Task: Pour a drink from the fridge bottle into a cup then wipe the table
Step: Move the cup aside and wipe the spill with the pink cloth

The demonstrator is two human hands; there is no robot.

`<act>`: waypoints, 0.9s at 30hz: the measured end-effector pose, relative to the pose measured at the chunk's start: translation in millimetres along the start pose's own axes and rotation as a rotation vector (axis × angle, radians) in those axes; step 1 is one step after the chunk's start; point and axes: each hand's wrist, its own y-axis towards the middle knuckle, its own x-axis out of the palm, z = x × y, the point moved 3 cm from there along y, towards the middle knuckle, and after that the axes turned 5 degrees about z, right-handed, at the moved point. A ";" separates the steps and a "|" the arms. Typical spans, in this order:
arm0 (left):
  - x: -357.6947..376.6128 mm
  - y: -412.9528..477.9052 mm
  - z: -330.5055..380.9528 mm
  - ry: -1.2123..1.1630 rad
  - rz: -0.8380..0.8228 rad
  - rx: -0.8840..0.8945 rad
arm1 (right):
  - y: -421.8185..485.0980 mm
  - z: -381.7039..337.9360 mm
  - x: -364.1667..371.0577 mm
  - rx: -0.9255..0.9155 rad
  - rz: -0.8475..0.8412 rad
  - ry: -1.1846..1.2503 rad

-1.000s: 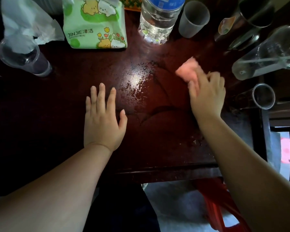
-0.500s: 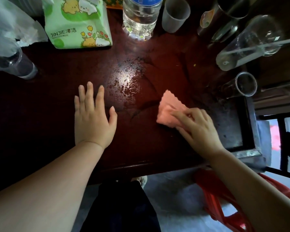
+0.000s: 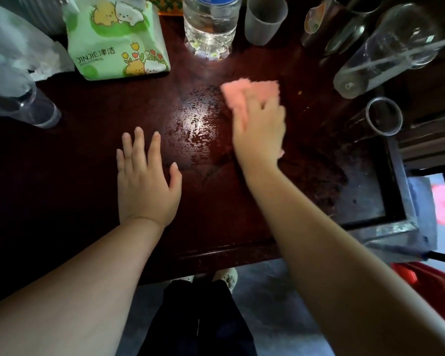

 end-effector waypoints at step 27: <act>24.7 10.1 141.9 0.022 -0.167 -0.059 | -123.3 108.0 -66.2 0.481 0.157 0.168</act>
